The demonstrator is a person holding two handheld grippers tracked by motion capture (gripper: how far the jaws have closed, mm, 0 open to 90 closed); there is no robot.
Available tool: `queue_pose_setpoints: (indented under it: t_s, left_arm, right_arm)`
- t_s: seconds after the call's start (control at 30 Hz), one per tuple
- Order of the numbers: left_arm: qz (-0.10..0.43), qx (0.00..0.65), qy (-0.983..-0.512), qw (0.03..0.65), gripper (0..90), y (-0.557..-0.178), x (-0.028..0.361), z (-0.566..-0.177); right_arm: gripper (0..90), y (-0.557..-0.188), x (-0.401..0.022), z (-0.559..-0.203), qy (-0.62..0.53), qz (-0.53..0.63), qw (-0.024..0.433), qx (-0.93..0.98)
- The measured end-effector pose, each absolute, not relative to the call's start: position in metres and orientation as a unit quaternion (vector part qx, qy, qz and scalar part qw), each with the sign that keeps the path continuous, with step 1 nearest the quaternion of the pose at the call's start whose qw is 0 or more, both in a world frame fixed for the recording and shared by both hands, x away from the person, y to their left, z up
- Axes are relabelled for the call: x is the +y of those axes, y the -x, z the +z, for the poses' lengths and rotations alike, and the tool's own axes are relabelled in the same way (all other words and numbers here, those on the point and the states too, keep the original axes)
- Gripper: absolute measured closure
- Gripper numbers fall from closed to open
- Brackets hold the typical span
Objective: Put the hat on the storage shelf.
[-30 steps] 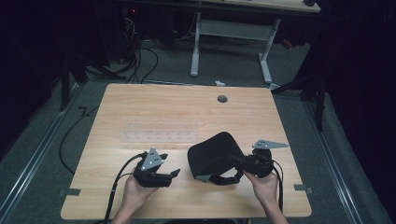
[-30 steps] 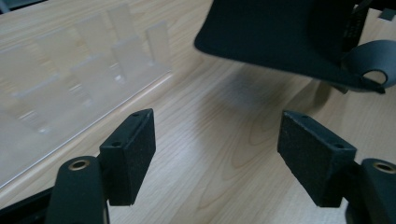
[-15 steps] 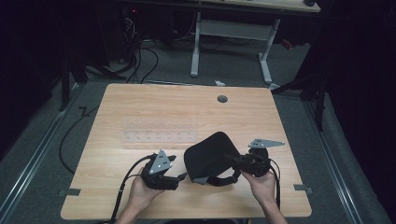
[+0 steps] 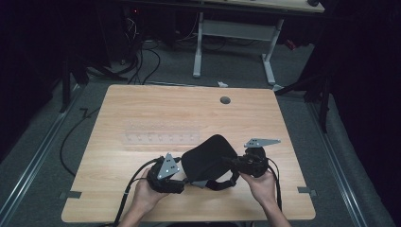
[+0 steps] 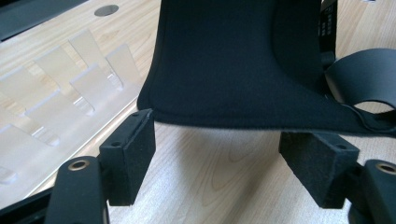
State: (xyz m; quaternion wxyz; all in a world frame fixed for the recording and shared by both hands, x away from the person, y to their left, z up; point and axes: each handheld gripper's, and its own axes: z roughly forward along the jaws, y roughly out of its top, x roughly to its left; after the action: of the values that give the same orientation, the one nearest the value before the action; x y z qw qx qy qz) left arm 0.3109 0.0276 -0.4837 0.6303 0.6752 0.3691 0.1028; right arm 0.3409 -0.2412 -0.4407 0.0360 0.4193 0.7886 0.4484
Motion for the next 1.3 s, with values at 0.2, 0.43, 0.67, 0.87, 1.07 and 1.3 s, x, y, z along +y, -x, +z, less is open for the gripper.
queue_pose_setpoints:
  t_s: [0.2, 0.43, 0.67, 0.87, 1.07, 1.3]
  left_arm:
    - [0.114, 0.368, -0.685, 0.619, 31.6, -0.311, 0.027, -0.485]
    - [0.124, 0.360, -0.694, 0.611, 38.8, -0.310, 0.024, -0.485]
    - [0.114, 0.354, -0.688, 0.623, 44.9, -0.309, 0.024, -0.479]
    - [0.111, 0.347, -0.696, 0.618, 45.4, -0.308, 0.021, -0.479]
    - [0.089, 0.342, -0.702, 0.618, 57.7, -0.306, 0.024, -0.476]
    - [0.055, 0.329, -0.712, 0.618, 75.9, -0.302, 0.023, -0.473]
  right_arm:
    - [83.8, -0.341, -0.240, -0.440, -0.421, 0.448, 0.029, 0.788]
    - [83.8, -0.341, -0.236, -0.436, -0.413, 0.454, 0.031, 0.789]
    - [83.6, -0.342, -0.230, -0.437, -0.410, 0.461, 0.016, 0.787]
    - [83.6, -0.341, -0.222, -0.438, -0.403, 0.462, 0.007, 0.790]
    - [82.3, -0.341, -0.221, -0.439, -0.400, 0.468, -0.002, 0.788]
    - [77.8, -0.340, -0.227, -0.438, -0.402, 0.479, -0.007, 0.780]
